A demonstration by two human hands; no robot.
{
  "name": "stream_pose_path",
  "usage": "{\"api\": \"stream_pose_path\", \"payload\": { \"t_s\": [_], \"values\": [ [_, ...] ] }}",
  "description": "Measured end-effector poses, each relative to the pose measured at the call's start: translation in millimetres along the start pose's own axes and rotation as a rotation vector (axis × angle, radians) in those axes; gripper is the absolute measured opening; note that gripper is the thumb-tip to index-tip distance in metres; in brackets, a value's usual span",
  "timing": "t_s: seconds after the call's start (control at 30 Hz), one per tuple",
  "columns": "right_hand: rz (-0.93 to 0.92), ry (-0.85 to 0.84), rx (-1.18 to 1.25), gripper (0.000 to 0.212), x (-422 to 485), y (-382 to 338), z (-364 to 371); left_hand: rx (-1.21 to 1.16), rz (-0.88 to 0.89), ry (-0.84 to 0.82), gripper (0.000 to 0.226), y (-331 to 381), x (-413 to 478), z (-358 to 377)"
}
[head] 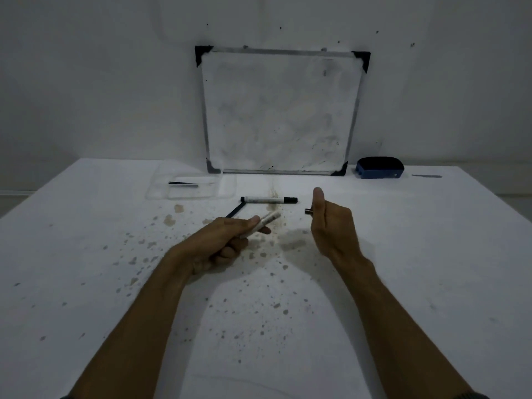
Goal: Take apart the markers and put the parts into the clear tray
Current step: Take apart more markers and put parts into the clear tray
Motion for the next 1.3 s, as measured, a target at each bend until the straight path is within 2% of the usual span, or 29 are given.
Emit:
{"api": "stream_pose_path", "payload": {
  "t_s": [0.1, 0.2, 0.37, 0.47, 0.53, 0.6, 0.67, 0.73, 0.83, 0.9, 0.97, 1.03, 1.13, 1.17, 1.23, 1.3],
  "values": [
    [0.101, -0.168, -0.108, 0.044, -9.2, 17.1, 14.9, -0.038, 0.101, 0.133, 0.036, 3.7, 7.4, -5.5],
    [0.136, -0.285, -0.113, 0.028, -17.0, 27.2, 28.8, -0.047, 0.171, 0.225, 0.028, 5.0, 12.5, -5.2],
    [0.148, -0.282, -0.131, 0.024, -16.4, 22.3, 17.9, 0.066, 0.281, 0.382, 0.02, 7.2, 8.2, -0.4],
    [0.115, -0.208, -0.207, 0.022, -15.4, 19.2, 8.1, 0.157, 0.351, 0.419, 0.02, 12.1, 3.5, 3.7],
    [0.155, -0.149, -0.079, 0.027, -13.6, 14.4, 4.5, 0.173, 0.361, 0.41, 0.019, 14.1, 2.2, 5.6],
    [0.194, -0.17, 0.078, 0.033, -10.6, 6.2, 6.6, 0.162, 0.371, 0.38, 0.02, 15.7, 0.7, 8.3],
    [0.171, -0.214, 0.12, 0.029, -9.2, -1.0, 9.7, 0.167, 0.399, 0.358, 0.022, 18.2, -0.8, 12.9],
    [0.184, -0.184, 0.152, 0.028, -9.4, 0.4, 10.3, 0.132, 0.408, 0.363, 0.031, 19.4, -0.4, 14.0],
    [0.383, -0.017, 0.411, 0.028, -12.3, 12.0, 8.6, -0.201, 0.338, 0.389, 0.06, 16.6, 5.7, 9.1],
    [0.484, 0.036, 0.557, 0.028, -13.9, 13.5, 10.3, -0.422, 0.303, 0.347, 0.069, 13.2, 11.1, 13.6],
    [0.494, 0.008, 0.581, 0.029, -17.1, 6.8, 15.1, -0.408, 0.309, 0.323, 0.059, 10.2, 14.5, 23.1],
    [0.45, -0.05, 0.542, 0.028, -20.4, -2.2, 20.1, -0.329, 0.355, 0.329, 0.036, 9.4, 14.2, 33.0],
    [0.464, -0.066, 0.552, 0.034, -20.1, -7.8, 23.9, -0.286, 0.437, 0.421, 0.022, 16.0, 8.7, 33.7],
    [0.556, -0.021, 0.678, 0.04, -19.8, -2.4, 24.8, -0.275, 0.463, 0.455, 0.021, 20.9, 5.4, 31.4],
    [0.768, 0.115, 1.081, 0.056, -20.4, 6.6, 26.5, -0.304, 0.534, 0.481, 0.017, 31.2, -1.6, 28.0],
    [0.863, 0.193, 1.345, 0.064, -19.8, 11.5, 25.5, -0.301, 0.58, 0.474, 0.013, 37.8, -6.3, 33.8]
  ]
}}
Point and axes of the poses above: each hand's wrist, its own x-axis towards the middle knuckle, its own z-axis out of the palm, y = z × x, the point moved 7 cm from there along x, towards the middle knuckle, and after that the axes turned 7 degrees about -z, right-handed, at the moved point
